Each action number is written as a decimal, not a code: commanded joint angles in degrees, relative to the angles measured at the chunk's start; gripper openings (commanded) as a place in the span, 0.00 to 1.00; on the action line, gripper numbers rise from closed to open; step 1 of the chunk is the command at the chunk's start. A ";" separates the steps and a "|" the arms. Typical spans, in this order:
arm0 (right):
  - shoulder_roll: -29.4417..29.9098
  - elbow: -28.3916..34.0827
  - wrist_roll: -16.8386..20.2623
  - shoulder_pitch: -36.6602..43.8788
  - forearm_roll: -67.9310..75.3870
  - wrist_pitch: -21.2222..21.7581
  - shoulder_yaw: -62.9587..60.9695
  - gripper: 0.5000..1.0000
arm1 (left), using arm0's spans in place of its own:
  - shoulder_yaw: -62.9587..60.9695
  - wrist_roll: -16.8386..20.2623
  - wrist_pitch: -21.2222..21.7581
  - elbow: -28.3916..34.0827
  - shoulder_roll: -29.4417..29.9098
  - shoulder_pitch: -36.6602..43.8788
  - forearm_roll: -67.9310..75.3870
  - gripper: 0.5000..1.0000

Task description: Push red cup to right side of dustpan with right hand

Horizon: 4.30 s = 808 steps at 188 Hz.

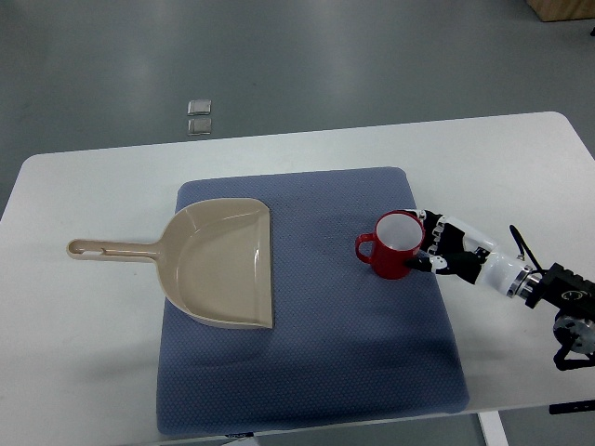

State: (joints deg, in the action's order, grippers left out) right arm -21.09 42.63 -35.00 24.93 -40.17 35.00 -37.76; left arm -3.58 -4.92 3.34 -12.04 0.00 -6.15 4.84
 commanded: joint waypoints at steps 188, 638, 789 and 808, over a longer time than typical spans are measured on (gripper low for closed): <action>7.73 -0.79 0.00 0.64 -3.69 -0.72 0.14 0.86 | 0.06 0.00 0.00 0.00 0.00 0.00 0.00 1.00; 18.36 0.09 0.00 5.12 -4.22 -7.40 2.25 0.86 | -0.02 0.00 0.00 0.00 0.00 0.00 0.00 1.00; 11.51 -4.13 6.79 12.16 37.62 -8.98 -5.22 0.87 | -0.03 -0.09 0.00 -0.09 0.00 0.00 0.00 1.00; 11.59 -4.13 6.79 12.16 37.71 -8.89 -5.57 0.87 | -0.11 -0.09 0.00 -0.09 0.00 0.00 0.00 1.00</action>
State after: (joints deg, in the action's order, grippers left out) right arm -9.45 38.53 -28.39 37.02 -3.10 25.93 -43.12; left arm -3.60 -4.98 3.34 -12.13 0.00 -6.15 4.83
